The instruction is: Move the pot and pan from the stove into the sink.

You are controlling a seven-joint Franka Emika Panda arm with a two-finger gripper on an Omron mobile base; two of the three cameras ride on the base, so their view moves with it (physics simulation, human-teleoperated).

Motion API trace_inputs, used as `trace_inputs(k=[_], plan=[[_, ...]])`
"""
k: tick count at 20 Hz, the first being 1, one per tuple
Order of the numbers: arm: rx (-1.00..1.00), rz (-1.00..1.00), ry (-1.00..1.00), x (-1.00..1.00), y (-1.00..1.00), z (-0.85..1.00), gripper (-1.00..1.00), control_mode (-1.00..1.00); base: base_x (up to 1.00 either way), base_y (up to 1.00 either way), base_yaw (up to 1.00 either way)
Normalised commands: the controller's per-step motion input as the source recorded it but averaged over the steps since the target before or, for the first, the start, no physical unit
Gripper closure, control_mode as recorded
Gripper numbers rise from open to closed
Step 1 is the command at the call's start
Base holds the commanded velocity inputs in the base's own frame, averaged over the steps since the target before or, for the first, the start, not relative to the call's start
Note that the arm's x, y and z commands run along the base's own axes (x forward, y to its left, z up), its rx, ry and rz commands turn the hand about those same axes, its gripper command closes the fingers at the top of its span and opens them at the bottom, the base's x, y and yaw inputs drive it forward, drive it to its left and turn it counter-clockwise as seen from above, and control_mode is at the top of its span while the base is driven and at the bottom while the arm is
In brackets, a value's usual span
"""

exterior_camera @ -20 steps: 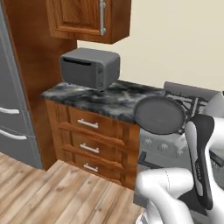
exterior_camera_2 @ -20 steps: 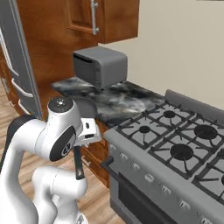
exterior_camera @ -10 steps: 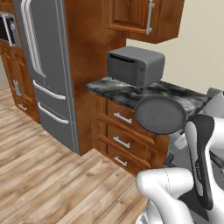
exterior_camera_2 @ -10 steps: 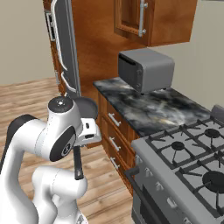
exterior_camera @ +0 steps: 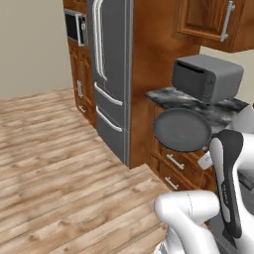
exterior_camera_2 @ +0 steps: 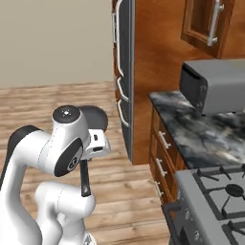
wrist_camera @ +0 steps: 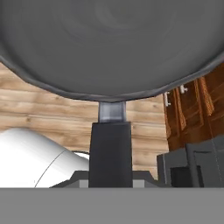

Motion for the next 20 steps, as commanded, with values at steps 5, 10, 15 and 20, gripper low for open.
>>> trace_inputs(k=[5, 10, 15, 20], plan=[[0.00, 0.00, 0.00, 0.00, 0.00, 0.00, 1.00, 1.00, -0.04, 0.00, 0.50], [0.00, 0.00, 0.00, 0.00, 0.00, 0.00, 1.00, 1.00, -0.04, 0.00, 0.50], [0.00, 0.00, 0.00, 0.00, 0.00, 0.00, 1.00, 1.00, -0.05, 0.00, 0.50], [0.00, 0.00, 0.00, 0.00, 0.00, 0.00, 1.00, 1.00, -0.05, 0.00, 0.50]])
